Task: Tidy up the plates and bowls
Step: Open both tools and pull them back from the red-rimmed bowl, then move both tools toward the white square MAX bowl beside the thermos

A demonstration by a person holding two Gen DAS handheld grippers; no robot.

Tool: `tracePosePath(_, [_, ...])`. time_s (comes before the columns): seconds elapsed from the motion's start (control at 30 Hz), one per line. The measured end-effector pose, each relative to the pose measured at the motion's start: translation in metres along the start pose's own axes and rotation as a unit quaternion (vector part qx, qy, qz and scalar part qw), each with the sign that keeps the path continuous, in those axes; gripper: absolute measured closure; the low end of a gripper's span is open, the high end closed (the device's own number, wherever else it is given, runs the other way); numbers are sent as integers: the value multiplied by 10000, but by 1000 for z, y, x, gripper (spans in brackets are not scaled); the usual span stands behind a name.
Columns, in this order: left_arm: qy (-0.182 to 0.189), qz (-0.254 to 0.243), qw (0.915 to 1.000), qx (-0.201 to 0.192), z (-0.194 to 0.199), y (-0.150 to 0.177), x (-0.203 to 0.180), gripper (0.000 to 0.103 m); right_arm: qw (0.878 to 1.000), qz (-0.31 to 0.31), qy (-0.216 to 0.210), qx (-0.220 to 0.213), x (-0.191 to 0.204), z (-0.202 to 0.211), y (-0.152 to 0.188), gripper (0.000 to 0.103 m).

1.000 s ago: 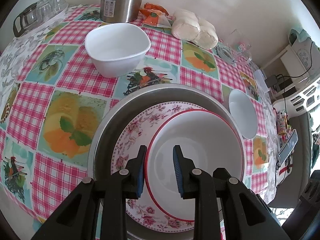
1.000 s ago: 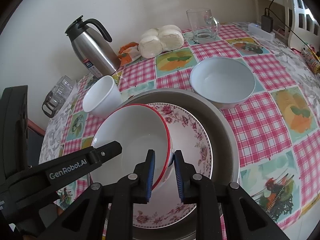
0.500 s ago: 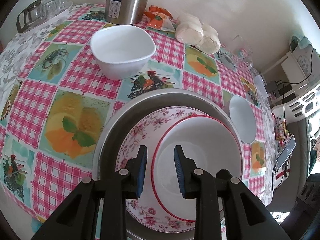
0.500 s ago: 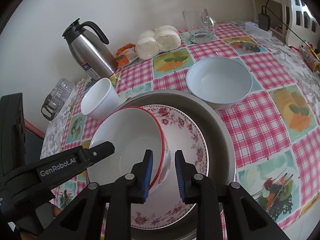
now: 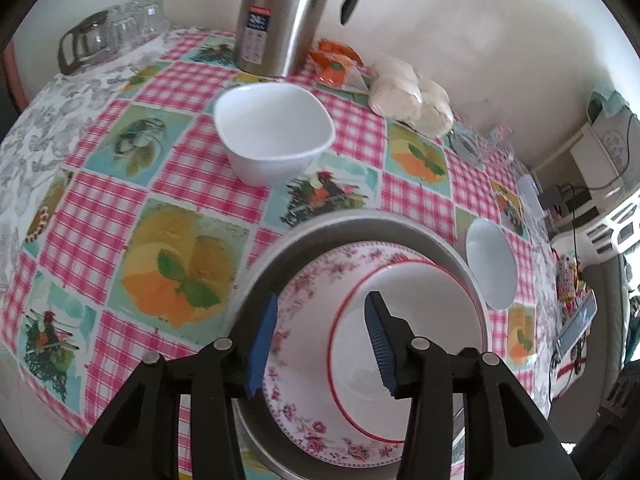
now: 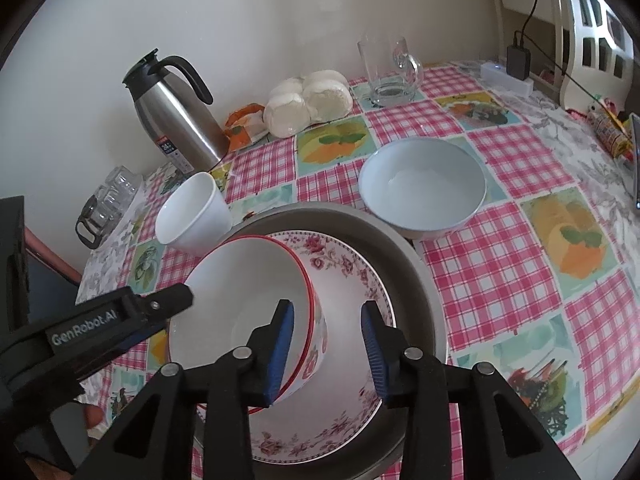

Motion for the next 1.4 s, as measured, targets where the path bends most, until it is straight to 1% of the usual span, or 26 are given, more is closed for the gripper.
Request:
tracePosePath(0.1, [-70, 83, 9999, -85, 4, -4, 4, 49, 9999, 83, 114, -63, -1, 2, -3, 54])
tracePosePath(0.13, [-90, 107, 9998, -112, 5, -5, 5, 49, 9998, 95, 140, -74, -1, 3, -3, 48])
tracePosePath(0.17, [-119, 137, 9997, -142, 6, -6, 7, 48, 9998, 106, 167, -88, -1, 3, -4, 45])
tracePosePath(0.23, [-174, 190, 9995, -197, 6, -8, 11, 44, 9996, 137, 213, -112, -2, 4, -5, 43])
tracePosePath(0.3, [-236, 244, 9991, -258, 8, -10, 15, 28, 9995, 156, 237, -127, -3, 4, -5, 37])
tracePosePath(0.33, [-251, 277, 9988, -300, 8, -11, 16, 27, 9995, 162, 249, -134, -3, 5, -5, 34])
tracePosePath(0.4, [-290, 369, 9982, -383, 10, -14, 21, 26, 9994, 188, 268, -137, -3, 4, -5, 33])
tracePosePath(0.47, [-330, 439, 9975, -456, 13, -16, 25, 25, 9993, 214, 278, -150, -3, 4, -5, 30])
tracePosePath(0.53, [-378, 476, 9969, -497, 13, -18, 28, 21, 9991, 232, 301, -166, -3, 4, -5, 27])
tracePosePath(0.6, [-427, 505, 9965, -517, 13, -19, 30, 20, 9990, 239, 311, -193, -3, 5, -5, 24])
tracePosePath(0.67, [-457, 516, 9963, -510, 12, -19, 31, 20, 9990, 235, 321, -214, -4, 5, -6, 18])
tracePosePath(0.8, [-527, 500, 9960, -522, 11, -19, 33, 20, 9989, 224, 345, -213, -5, 4, -6, 16])
tracePosePath(0.97, [-622, 473, 9956, -520, 10, -19, 35, 20, 9989, 219, 360, -211, -6, 3, -5, 5])
tracePosePath(1.03, [-652, 465, 9955, -514, 9, -19, 36, 17, 9988, 226, 359, -225, -6, 3, -6, 2])
tracePosePath(1.07, [-663, 462, 9954, -519, 9, -19, 36, 12, 9988, 230, 357, -230, -6, 3, -6, 0])
tracePosePath(1.1, [-670, 459, 9953, -533, 9, -19, 37, 10, 9988, 239, 351, -240, -5, 3, -6, 0])
tracePosePath(1.4, [-689, 552, 9940, -643, 15, -23, 42, 10, 9986, 284, 359, -272, -3, 4, -6, 0])
Point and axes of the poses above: each gripper's, at about its wrist camera, not at the fingertips, and z roughly against the way its jaws point, x to its left, y to its underside, the point moved 8 cm from there along -z, roughly the way its jaws point, and after that the axes turned 9 degrees about z, right-handed, at the moved point
